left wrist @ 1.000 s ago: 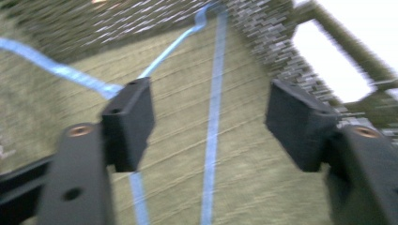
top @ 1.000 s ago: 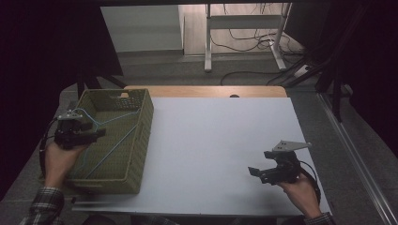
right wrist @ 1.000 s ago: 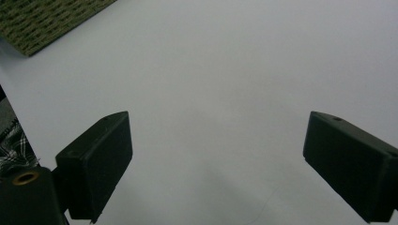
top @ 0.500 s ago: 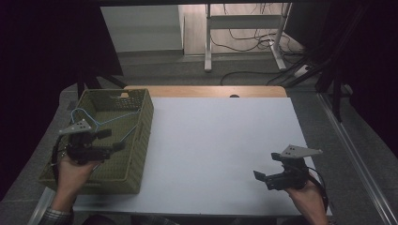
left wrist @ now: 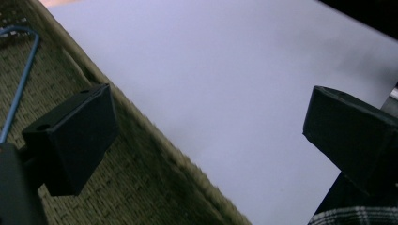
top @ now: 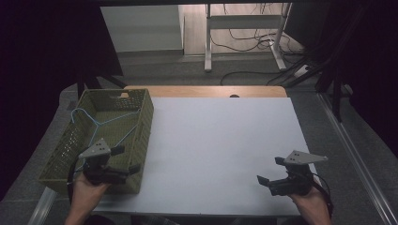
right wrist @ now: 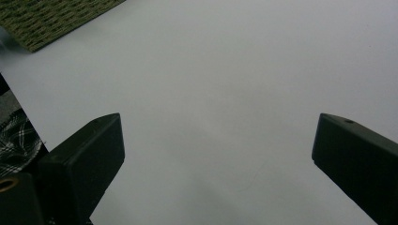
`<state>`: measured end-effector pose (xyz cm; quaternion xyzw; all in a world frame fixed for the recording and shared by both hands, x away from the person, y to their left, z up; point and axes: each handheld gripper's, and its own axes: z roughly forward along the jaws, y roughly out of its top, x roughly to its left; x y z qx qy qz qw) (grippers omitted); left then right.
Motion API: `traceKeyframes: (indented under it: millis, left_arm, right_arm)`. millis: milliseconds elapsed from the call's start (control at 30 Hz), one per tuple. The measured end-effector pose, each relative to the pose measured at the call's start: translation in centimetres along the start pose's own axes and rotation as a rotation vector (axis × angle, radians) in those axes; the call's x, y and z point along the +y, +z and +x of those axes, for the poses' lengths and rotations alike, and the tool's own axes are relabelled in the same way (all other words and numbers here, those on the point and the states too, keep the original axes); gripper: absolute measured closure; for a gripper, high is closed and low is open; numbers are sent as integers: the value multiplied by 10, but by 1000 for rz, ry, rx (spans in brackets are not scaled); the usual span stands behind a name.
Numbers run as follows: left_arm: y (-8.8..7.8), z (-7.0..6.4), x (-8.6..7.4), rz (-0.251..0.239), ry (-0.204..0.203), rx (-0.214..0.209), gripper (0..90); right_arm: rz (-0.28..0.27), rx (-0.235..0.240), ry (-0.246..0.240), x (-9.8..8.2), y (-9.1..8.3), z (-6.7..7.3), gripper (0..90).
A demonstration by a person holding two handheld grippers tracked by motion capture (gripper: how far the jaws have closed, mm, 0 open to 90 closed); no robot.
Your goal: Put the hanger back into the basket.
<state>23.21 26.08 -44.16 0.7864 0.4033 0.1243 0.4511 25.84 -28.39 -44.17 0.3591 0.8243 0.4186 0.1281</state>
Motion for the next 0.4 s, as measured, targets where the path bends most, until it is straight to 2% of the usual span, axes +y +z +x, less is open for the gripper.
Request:
traceKeyframes:
  millis: [133, 233, 400]
  left_arm:
    - [10, -6, -9, 60, 17, 17, 19]
    - [17, -8, -12, 100, 47, 48, 12]
    - [17, -9, -11, 93, 63, 48, 10]
  right_arm:
    - [0, 3, 2, -2, 2, -1, 25]
    - [17, 0, -4, -3, 5, 1, 25]
    - [24, -6, -13, -4, 7, 1, 25]
